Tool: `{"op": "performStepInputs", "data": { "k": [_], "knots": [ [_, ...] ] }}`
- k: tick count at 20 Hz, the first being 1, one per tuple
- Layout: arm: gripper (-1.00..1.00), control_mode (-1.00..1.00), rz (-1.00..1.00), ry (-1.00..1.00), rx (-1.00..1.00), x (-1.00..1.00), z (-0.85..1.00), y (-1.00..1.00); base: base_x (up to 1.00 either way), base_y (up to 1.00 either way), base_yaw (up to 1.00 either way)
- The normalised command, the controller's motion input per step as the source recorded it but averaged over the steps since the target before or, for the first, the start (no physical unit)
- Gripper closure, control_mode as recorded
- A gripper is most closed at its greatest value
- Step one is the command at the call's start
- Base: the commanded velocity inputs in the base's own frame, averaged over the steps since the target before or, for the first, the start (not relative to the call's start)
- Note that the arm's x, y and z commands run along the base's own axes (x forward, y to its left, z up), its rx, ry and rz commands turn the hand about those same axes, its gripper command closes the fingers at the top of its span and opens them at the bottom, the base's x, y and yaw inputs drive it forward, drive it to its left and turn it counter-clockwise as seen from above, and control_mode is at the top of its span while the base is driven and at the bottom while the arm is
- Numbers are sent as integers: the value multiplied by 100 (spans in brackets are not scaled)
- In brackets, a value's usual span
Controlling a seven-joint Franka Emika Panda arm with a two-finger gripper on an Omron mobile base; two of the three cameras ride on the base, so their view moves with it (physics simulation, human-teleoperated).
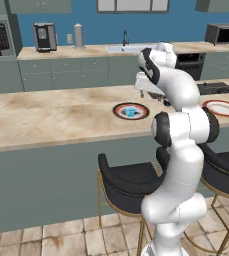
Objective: Place two yogurt containers on each plate.
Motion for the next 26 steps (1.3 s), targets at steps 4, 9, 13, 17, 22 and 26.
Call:
{"op": "performStepInputs", "data": {
  "k": [4, 9, 13, 17, 22, 26],
  "knots": [
    [-100, -100, -10, 6, -35, -49, 5, -33, 0, 0, 0],
    [-100, -100, -9, 6, -12, -2, 0, -40, 0, 0, 0],
    [-100, -100, -4, 1, 0, 12, -2, -60, 0, 0, 0],
    [-100, -100, 0, 4, 0, 12, -3, -36, 0, 0, 0],
    [-100, -100, 0, 9, 0, 12, -26, -8, 0, 0, 0],
    [-100, -100, 2, 1, 0, 5, -14, -1, 0, 0, 0]
  ]
}}
